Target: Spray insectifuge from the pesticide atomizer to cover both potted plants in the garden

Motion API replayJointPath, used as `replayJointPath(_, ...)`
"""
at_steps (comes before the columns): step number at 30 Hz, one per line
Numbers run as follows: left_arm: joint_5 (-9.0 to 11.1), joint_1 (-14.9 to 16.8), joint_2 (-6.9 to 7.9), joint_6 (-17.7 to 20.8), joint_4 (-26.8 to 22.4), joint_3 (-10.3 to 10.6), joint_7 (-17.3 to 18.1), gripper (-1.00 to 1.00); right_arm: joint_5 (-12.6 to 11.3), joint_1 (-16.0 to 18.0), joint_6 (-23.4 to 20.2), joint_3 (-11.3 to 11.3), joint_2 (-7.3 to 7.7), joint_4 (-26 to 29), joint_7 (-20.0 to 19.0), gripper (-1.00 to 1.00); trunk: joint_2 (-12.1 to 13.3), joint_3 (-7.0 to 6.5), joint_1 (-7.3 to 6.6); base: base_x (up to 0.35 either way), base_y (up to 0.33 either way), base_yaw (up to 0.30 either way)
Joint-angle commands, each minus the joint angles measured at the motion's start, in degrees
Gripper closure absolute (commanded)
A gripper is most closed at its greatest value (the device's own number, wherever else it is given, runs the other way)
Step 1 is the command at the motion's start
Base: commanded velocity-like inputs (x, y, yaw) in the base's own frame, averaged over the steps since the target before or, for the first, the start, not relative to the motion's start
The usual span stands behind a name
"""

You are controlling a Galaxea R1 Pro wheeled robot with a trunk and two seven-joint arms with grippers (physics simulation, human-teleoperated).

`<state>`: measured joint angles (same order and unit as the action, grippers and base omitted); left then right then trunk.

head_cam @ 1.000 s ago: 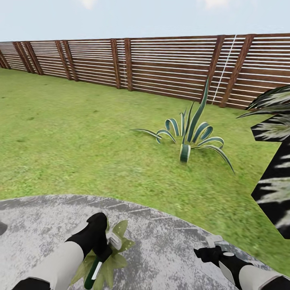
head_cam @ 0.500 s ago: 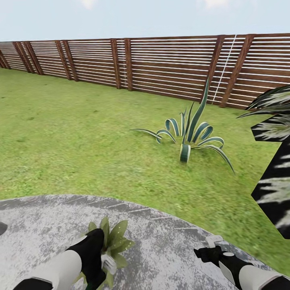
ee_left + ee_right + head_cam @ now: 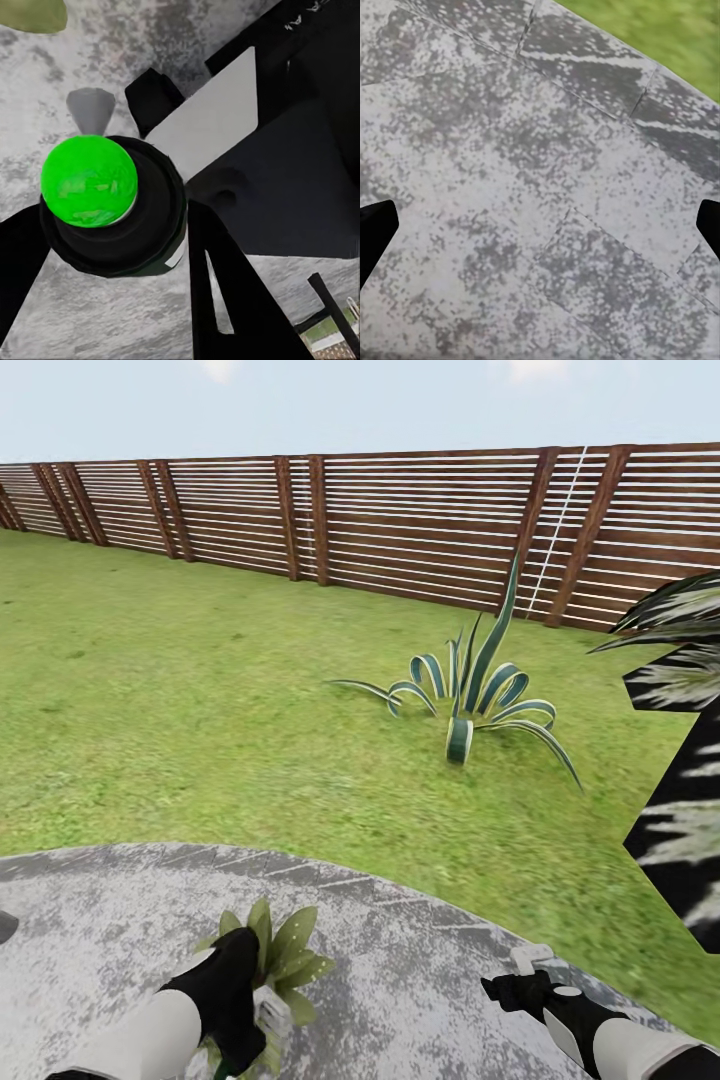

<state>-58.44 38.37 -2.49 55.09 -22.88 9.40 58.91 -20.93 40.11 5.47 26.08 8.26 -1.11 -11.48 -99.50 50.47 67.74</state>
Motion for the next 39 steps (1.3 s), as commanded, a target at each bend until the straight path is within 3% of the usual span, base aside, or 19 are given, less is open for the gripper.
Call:
replayJointPath(1,-0.45,-0.02,0.00,0.37,-1.69,0.07,0.33,1.00,-0.60,0.05,0.24,0.46,0.00,-0.12,-0.30,-1.00,-0.02,0.05,0.00,0.000,0.000,0.000)
replayJointPath(7,-0.45,-0.01,-0.06,0.20,-3.44,-2.65,-0.45,1.00,-0.60,0.05,0.24,0.46,0.00,-0.12,-0.30,-1.00,-0.02,0.05,0.00,0.000,0.000,0.000)
replayJointPath(10,-0.10,-0.02,-0.11,-1.07,-3.42,-3.24,-4.26,1.00,-0.60,0.05,0.24,0.46,0.00,-0.12,-0.30,-1.00,-0.02,0.05,0.00,0.000,0.000,0.000)
replayJointPath(12,1.51,-0.04,-0.13,-1.48,-3.36,-3.58,-5.65,1.00,-0.60,0.05,0.24,0.46,0.00,-0.12,-0.30,-1.00,-0.02,0.05,0.00,0.000,0.000,0.000)
replayJointPath(15,6.98,-0.03,-0.15,-1.77,-3.32,-3.82,-6.52,1.00,-0.60,0.05,0.24,0.46,0.00,-0.12,-0.30,-1.00,-0.02,0.05,0.00,0.000,0.000,0.000)
replayJointPath(18,9.29,0.01,-0.15,-1.82,-3.37,-3.86,-6.61,1.00,-0.60,0.05,0.24,0.46,0.00,-0.12,-0.30,-1.00,-0.02,0.05,0.00,0.000,0.000,0.000)
replayJointPath(24,9.90,0.03,-0.15,-1.74,-3.62,-3.94,-6.62,1.00,-0.60,0.05,0.24,0.46,0.00,-0.12,-0.30,-1.00,-0.02,0.05,0.00,0.000,0.000,0.000)
replayJointPath(30,9.84,0.15,-0.07,-1.42,-9.54,-4.04,-6.33,1.00,-0.60,0.05,0.24,0.46,0.00,-0.12,-0.30,-1.00,-0.02,0.05,0.00,0.000,0.000,0.000)
replayJointPath(39,9.84,0.72,0.20,-1.04,-10.93,-4.10,-6.18,1.00,-0.60,0.05,0.24,0.46,0.00,-0.12,-0.30,-1.00,-0.02,0.05,0.00,0.000,0.000,0.000)
